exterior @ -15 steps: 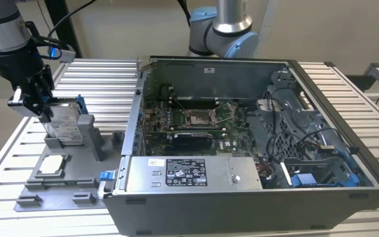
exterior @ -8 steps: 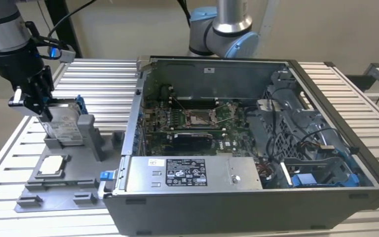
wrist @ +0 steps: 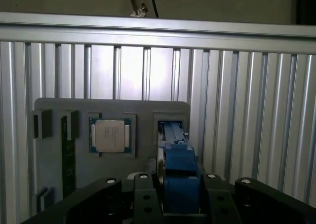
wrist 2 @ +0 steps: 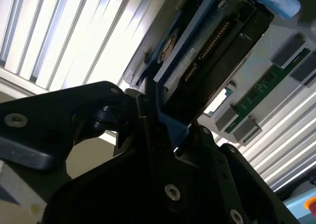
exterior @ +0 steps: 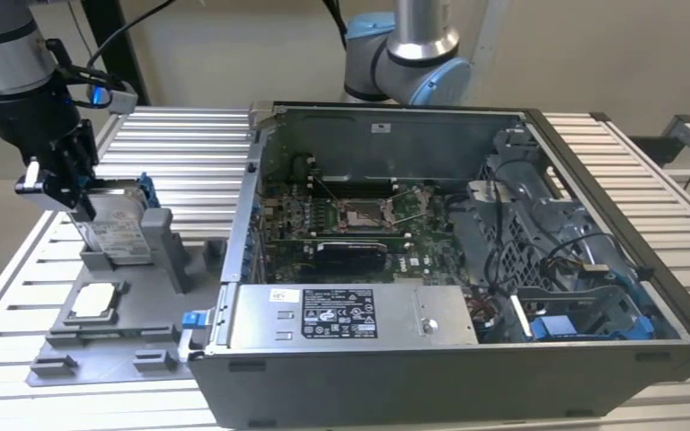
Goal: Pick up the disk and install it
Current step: 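Pick up the disk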
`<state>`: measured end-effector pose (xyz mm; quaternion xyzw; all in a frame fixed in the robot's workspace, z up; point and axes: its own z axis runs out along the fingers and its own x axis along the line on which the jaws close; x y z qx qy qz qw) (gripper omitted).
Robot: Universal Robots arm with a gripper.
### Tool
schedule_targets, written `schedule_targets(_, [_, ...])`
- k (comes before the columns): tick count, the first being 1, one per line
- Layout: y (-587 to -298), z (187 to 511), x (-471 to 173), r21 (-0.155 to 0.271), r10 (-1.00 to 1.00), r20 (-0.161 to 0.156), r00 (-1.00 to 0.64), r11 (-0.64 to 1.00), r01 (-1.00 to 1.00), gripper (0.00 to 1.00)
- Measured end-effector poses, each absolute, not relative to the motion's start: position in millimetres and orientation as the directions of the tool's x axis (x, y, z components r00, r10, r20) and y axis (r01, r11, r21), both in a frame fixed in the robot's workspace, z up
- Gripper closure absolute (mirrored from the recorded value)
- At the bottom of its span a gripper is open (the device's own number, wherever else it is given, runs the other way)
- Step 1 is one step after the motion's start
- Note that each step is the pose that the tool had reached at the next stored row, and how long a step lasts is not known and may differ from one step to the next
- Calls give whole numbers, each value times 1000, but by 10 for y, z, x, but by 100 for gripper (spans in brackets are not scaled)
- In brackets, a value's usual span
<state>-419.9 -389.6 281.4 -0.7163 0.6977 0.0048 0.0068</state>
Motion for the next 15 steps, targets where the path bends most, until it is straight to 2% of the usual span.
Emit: schedule_targets(15, [-3896,2814,-4199,-3,-999,-18,26,-26,-1000,100])
